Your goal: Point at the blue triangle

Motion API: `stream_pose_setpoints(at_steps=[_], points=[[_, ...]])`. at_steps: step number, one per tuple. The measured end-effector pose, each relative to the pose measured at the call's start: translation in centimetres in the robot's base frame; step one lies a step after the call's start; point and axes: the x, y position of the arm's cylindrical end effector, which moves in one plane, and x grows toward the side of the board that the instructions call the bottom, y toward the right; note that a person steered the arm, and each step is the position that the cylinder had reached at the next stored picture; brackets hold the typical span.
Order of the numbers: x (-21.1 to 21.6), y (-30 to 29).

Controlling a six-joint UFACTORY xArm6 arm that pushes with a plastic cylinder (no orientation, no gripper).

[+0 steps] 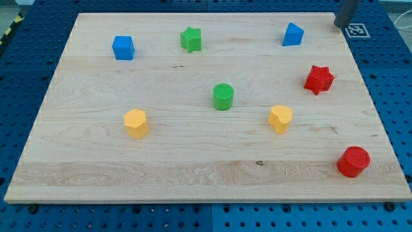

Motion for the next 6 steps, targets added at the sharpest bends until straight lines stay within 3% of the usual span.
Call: stream_pose_setpoints(at_steps=[6], points=[[1.8, -4.6]])
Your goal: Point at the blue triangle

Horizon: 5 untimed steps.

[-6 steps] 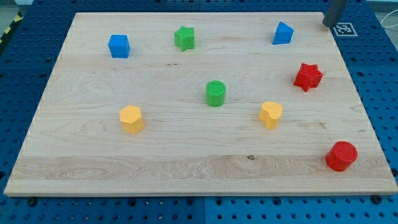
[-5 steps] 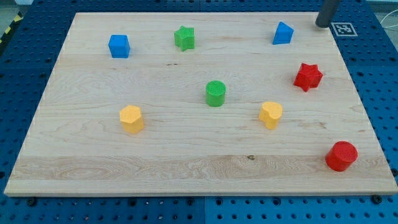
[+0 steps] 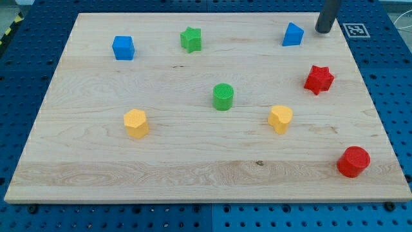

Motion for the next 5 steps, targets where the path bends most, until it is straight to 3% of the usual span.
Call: stream_pose_setpoints(at_steps=[5], points=[[1.5, -3.6]])
